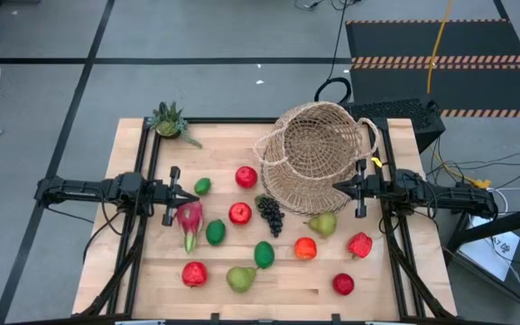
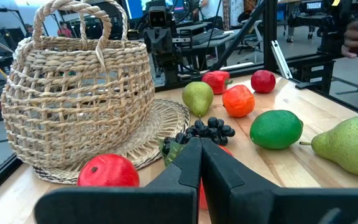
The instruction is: Build produce basket
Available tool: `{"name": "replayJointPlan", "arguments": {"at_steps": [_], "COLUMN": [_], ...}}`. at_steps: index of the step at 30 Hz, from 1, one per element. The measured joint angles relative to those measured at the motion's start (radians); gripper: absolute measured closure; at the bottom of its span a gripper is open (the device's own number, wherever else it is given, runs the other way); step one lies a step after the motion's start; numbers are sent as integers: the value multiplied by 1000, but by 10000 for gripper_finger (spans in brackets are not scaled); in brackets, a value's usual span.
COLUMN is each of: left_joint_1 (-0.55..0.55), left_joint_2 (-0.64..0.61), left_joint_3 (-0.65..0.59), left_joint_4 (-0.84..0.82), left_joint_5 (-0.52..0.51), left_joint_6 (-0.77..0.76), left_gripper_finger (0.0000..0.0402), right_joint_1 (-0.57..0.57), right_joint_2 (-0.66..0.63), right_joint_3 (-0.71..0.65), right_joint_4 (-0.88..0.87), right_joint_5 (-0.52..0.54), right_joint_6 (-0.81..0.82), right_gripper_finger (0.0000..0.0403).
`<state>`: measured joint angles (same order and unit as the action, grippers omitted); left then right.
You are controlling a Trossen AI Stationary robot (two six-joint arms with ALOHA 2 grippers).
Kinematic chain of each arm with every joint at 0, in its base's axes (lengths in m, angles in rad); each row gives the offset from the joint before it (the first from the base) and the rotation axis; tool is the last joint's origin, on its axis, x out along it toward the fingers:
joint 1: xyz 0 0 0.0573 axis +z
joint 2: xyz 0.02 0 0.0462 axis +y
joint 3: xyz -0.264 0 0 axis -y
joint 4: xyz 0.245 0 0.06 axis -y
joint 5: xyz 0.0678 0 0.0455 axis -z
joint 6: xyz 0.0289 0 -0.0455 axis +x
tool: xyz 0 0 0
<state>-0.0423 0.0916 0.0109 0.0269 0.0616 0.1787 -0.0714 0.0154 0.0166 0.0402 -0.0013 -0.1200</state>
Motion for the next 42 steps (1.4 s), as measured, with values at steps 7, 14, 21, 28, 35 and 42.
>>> {"name": "replayJointPlan", "arguments": {"at_steps": [7,14,21,28,35,42], "left_joint_1": [0,0,0,0,0,0], "left_joint_2": [0,0,0,0,0,0], "left_joint_3": [0,0,0,0,0,0], "left_joint_4": [0,0,0,0,0,34], "left_joint_5": [0,0,0,0,0,0], "left_joint_6": [0,0,0,-94,-131,-141], "left_gripper_finger": [392,392,392,392,392,392], "right_joint_1": [0,0,0,0,1,1], "right_joint_2": [0,15,137,335,511,615], "right_joint_3": [1,54,274,606,930,1115], "right_joint_4": [-2,-22,-133,-367,-562,-649], "right_joint_5": [0,2,2,1,0,0], "right_joint_6": [15,34,56,140,239,243], "right_gripper_finger": [403,403,403,403,403,403]}}
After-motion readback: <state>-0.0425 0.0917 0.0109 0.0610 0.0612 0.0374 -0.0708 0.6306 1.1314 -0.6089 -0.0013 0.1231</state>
